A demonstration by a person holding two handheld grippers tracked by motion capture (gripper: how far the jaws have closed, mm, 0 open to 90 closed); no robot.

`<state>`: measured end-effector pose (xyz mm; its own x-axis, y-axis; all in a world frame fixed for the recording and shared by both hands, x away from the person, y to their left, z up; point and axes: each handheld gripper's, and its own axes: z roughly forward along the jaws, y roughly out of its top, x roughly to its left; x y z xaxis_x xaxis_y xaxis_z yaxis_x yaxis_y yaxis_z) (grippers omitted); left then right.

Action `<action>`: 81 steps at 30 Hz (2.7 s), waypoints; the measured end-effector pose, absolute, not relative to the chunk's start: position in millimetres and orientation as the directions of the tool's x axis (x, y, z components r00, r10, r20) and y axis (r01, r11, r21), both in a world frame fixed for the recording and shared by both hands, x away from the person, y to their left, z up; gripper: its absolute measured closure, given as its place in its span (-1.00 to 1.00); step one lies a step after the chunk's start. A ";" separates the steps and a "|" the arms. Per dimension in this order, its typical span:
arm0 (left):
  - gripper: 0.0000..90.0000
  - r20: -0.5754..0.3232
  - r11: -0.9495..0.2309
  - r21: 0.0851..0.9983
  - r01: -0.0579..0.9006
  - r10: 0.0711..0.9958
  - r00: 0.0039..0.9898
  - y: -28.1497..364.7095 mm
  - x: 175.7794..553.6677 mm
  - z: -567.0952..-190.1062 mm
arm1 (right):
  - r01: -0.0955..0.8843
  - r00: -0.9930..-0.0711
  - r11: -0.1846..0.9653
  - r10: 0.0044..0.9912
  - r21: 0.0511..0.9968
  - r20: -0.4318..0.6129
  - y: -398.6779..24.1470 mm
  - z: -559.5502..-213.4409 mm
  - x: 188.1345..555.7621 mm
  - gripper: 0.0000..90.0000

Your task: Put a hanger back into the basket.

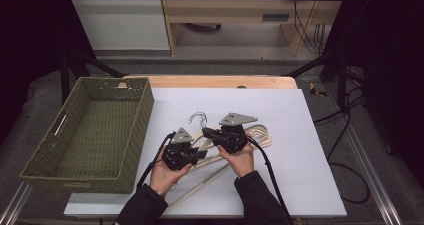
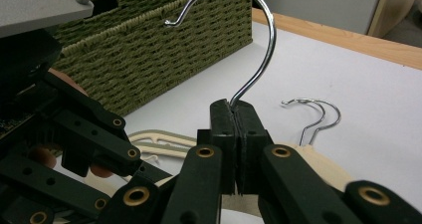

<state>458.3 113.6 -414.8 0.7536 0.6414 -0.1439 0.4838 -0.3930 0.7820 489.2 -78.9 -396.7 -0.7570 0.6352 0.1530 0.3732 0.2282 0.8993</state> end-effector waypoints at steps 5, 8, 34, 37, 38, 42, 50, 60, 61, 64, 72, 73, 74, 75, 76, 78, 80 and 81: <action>0.83 -0.162 -0.358 0.800 0.481 0.642 0.749 114.8 453.1 -411.4 | 0.344 -0.764 0.232 0.632 0.910 0.127 -83.9 -390.5 481.1 0.96; 0.89 -0.177 -0.335 0.816 0.471 0.630 0.756 115.6 448.1 -407.4 | 0.332 -0.773 0.227 0.622 0.916 0.126 -90.3 -384.4 473.4 0.85; 0.90 -0.052 -0.305 0.896 0.323 0.650 0.758 151.6 430.4 -333.7 | 0.279 -0.683 0.130 0.724 0.952 0.101 -200.7 -383.4 426.4 -0.88; 0.90 -0.038 -0.303 0.901 0.311 0.659 0.751 161.7 430.6 -321.7 | 0.270 -0.678 0.135 0.729 0.953 0.089 -208.0 -383.1 424.4 -0.91; 0.90 -0.034 -0.301 0.903 0.308 0.664 0.747 166.8 430.7 -316.8 | 0.271 -0.674 0.135 0.734 0.953 0.088 -209.2 -383.2 423.9 -0.92; 0.90 -0.032 -0.290 0.908 0.303 0.672 0.740 184.9 433.7 -302.1 | 0.275 -0.651 0.138 0.755 0.951 0.079 -217.2 -384.9 422.3 -0.92; 0.90 -0.025 -0.278 0.914 0.294 0.687 0.726 218.7 446.3 -281.0 | 0.291 -0.614 0.134 0.786 0.947 0.077 -228.5 -390.0 422.4 -0.95; 0.90 0.013 -0.282 0.913 0.295 0.743 0.670 259.8 458.6 -267.1 | 0.312 -0.585 0.124 0.806 0.942 0.088 -236.6 -394.1 422.8 -0.94; 0.90 0.013 -0.280 0.913 0.296 0.746 0.665 262.9 459.3 -266.1 | 0.311 -0.585 0.128 0.806 0.942 0.084 -237.2 -394.6 423.0 -0.94; 0.90 0.014 -0.270 0.917 0.294 0.758 0.652 275.5 460.6 -262.4 | 0.319 -0.580 0.126 0.810 0.939 0.088 -237.3 -395.6 423.4 -0.94; 0.90 0.051 -0.288 0.911 0.294 0.788 0.614 305.8 464.9 -257.2 | 0.323 -0.578 0.126 0.811 0.938 0.090 -237.6 -396.3 424.1 -0.94; 0.90 0.057 -0.294 0.909 0.295 0.789 0.611 308.3 465.3 -257.4 | 0.324 -0.577 0.126 0.812 0.938 0.090 -237.8 -396.3 424.2 -0.94; 0.90 0.057 -0.294 0.908 0.299 0.793 0.607 313.2 466.0 -257.9 | 0.324 -0.577 0.126 0.812 0.938 0.090 -237.9 -396.3 424.2 -0.94; 0.90 0.060 -0.296 0.907 0.298 0.795 0.604 316.4 466.4 -258.2 | 0.324 -0.576 0.125 0.813 0.938 0.091 -237.9 -396.4 424.4 -0.94; 0.90 0.060 -0.291 0.909 0.299 0.800 0.597 321.5 467.0 -258.9 | 0.324 -0.575 0.125 0.813 0.938 0.091 -237.8 -396.6 424.6 -0.94; 0.90 0.049 -0.277 0.911 0.305 0.808 0.587 330.6 468.3 -260.4 | 0.324 -0.577 0.128 0.812 0.938 0.089 -237.4 -396.7 424.7 -0.94; 0.90 0.043 -0.270 0.911 0.313 0.815 0.578 338.7 469.5 -261.9 | 0.324 -0.580 0.131 0.810 0.937 0.088 -237.3 -396.7 424.7 -0.94; 0.90 0.040 -0.267 0.909 0.319 0.819 0.572 343.0 470.0 -263.0 | 0.326 -0.577 0.128 0.812 0.937 0.090 -237.0 -396.7 424.8 -0.94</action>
<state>470.0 343.0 -263.0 0.5721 0.8192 0.0399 0.3191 -0.2672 0.9093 424.8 -237.0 -396.7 -0.5772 0.8116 0.0903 0.3262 0.1278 0.9366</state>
